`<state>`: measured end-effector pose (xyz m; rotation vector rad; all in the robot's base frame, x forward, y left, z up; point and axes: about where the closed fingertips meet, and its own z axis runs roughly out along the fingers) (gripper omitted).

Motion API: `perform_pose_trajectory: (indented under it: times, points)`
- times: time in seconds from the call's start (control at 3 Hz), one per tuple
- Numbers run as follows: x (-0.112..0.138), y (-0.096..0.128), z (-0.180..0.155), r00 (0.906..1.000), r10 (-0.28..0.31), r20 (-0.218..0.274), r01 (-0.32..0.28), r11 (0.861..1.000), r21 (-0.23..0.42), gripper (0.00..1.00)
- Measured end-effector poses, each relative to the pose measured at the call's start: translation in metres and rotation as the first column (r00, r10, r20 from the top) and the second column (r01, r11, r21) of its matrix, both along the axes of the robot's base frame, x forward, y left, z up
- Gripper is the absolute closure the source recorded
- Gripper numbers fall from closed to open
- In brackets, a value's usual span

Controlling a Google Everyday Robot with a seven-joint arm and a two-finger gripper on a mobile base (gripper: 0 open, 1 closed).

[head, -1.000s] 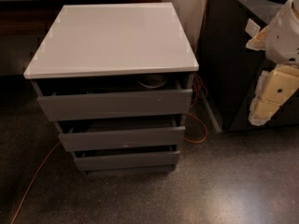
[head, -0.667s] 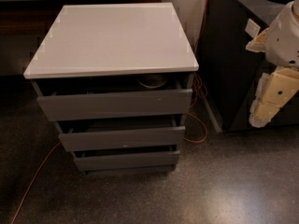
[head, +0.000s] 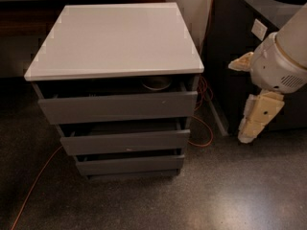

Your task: Pick rxbar blueberry from top drawer and place on counter

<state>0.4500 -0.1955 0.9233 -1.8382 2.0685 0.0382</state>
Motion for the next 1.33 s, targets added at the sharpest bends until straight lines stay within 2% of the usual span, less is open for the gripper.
perform_pose_trajectory:
  times: [0.33,0.67,1.0,1.33]
  points:
    - [0.011,0.025,-0.034,0.9959,0.09,0.011,-0.09,0.995,0.031,0.0]
    - [0.031,0.062,-0.079,0.9877,0.148,0.051,-0.15,0.988,0.036,0.0]
    - [0.052,0.083,-0.105,0.9839,0.158,0.084,-0.159,0.987,0.016,0.0]
    - [0.081,0.105,-0.131,0.9762,0.168,0.137,-0.173,0.985,0.028,0.0]
